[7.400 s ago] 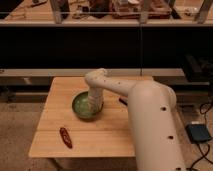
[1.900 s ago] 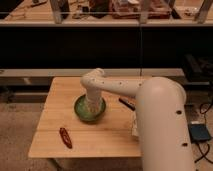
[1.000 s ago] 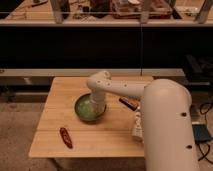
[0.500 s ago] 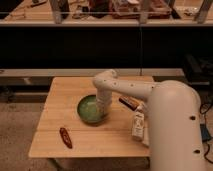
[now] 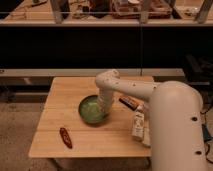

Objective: Push the ceramic bowl across the table

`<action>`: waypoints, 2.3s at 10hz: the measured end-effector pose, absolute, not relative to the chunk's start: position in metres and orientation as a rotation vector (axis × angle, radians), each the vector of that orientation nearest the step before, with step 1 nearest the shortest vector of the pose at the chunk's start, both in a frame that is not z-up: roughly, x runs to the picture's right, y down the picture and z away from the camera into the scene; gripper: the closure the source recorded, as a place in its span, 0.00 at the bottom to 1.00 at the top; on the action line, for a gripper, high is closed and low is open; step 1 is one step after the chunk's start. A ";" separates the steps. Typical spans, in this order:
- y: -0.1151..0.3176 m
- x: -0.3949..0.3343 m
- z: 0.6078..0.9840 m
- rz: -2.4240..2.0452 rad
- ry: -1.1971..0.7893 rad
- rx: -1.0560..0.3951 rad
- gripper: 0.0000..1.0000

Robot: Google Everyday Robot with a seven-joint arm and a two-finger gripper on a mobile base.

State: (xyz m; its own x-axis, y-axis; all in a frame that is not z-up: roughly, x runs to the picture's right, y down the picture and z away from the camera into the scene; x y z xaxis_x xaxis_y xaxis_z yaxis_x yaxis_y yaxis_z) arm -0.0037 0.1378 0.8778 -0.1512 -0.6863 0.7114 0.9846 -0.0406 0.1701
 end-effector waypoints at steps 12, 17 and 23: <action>0.146 0.030 0.872 -1.513 -0.758 -0.560 0.72; 0.145 0.061 0.868 -1.489 -0.753 -0.568 0.72; 0.149 0.085 0.866 -1.457 -0.754 -0.583 0.72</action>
State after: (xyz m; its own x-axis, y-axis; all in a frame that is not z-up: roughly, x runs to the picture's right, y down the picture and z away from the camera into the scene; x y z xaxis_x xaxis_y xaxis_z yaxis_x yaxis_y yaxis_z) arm 0.0854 0.1488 0.8662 -0.0380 -0.6554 0.7543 0.9943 0.0501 0.0936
